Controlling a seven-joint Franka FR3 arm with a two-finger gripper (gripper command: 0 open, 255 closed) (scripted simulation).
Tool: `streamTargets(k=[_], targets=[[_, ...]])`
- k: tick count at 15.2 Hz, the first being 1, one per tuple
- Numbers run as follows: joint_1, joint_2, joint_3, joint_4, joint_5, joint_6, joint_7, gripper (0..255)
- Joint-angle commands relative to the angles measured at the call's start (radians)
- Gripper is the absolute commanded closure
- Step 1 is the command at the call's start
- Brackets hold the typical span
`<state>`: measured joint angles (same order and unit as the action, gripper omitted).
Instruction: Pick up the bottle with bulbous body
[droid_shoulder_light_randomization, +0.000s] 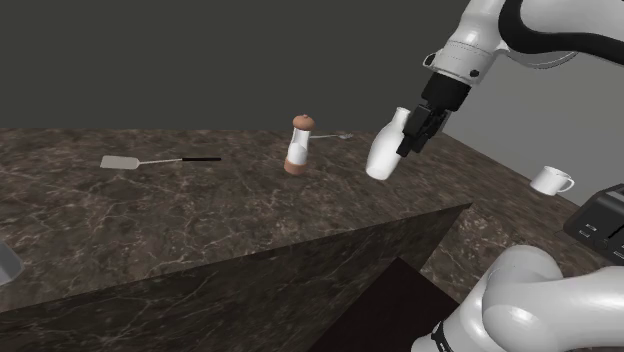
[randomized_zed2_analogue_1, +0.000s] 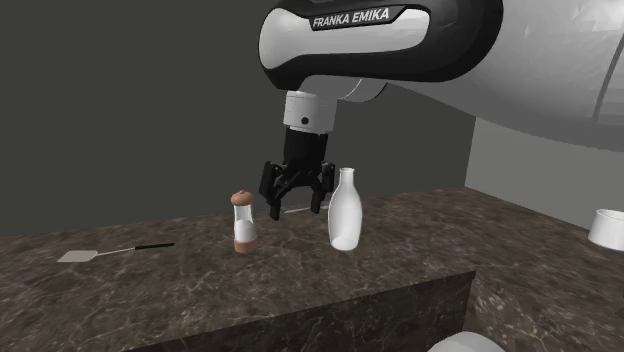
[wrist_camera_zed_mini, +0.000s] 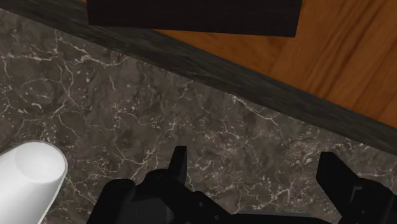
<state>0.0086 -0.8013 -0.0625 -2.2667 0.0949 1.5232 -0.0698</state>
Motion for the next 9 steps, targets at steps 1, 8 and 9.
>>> streamTargets(k=[1, 8, 9], targets=[[0.0, 0.0, 0.0, 0.0, 0.0, 0.0, 0.0, 0], [-0.04, 0.152, -0.104, 0.111, -0.092, 0.052, -0.106, 0], [-0.044, 0.175, -0.118, 0.13, -0.102, 0.059, -0.121, 0]])
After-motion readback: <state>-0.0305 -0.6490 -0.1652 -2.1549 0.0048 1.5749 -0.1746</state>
